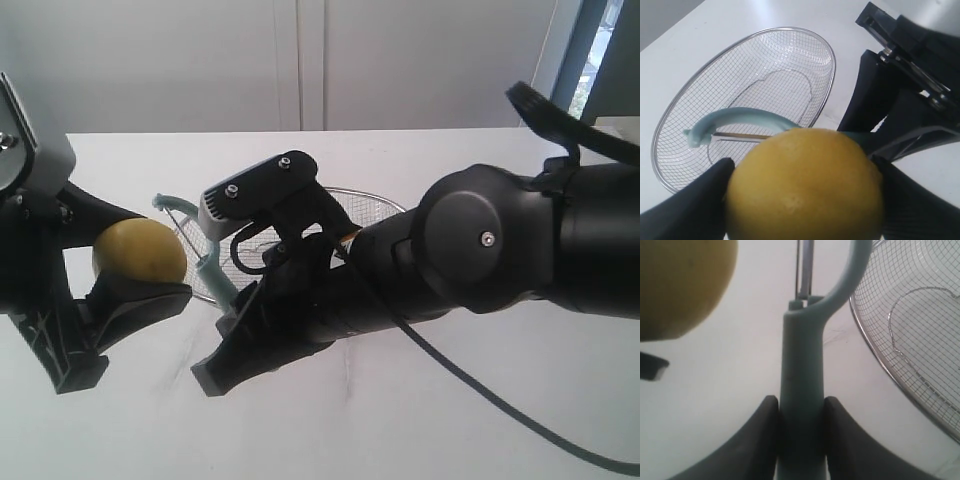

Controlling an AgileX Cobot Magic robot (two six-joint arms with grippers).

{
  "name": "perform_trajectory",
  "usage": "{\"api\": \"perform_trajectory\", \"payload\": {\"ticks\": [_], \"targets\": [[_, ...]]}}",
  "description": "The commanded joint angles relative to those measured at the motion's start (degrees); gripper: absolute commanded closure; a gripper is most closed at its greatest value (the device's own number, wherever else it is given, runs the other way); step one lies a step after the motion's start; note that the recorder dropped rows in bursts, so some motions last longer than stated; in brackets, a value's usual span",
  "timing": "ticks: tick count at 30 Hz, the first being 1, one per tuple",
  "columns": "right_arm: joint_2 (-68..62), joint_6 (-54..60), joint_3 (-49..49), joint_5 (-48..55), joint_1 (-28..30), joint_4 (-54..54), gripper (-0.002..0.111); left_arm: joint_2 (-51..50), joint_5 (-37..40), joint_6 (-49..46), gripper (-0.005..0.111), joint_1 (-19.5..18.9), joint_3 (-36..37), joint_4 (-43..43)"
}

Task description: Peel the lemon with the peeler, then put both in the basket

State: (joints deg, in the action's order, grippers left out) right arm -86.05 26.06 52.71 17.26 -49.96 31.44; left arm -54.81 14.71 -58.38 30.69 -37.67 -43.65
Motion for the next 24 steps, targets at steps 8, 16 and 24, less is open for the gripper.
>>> {"api": "perform_trajectory", "payload": {"ticks": [8,16,24], "targets": [[0.28,-0.88,-0.25,-0.61,-0.25,-0.14,0.108,0.23,-0.12,0.6,0.107,0.44,-0.08,1.15],[0.28,-0.88,-0.25,-0.61,-0.25,-0.14,0.108,0.08,-1.06,1.19,0.107,0.44,0.14,2.65],[0.28,-0.99,-0.25,-0.61,-0.25,-0.03,0.108,0.08,-4.45,1.36,0.107,0.44,1.64,2.65]]}}
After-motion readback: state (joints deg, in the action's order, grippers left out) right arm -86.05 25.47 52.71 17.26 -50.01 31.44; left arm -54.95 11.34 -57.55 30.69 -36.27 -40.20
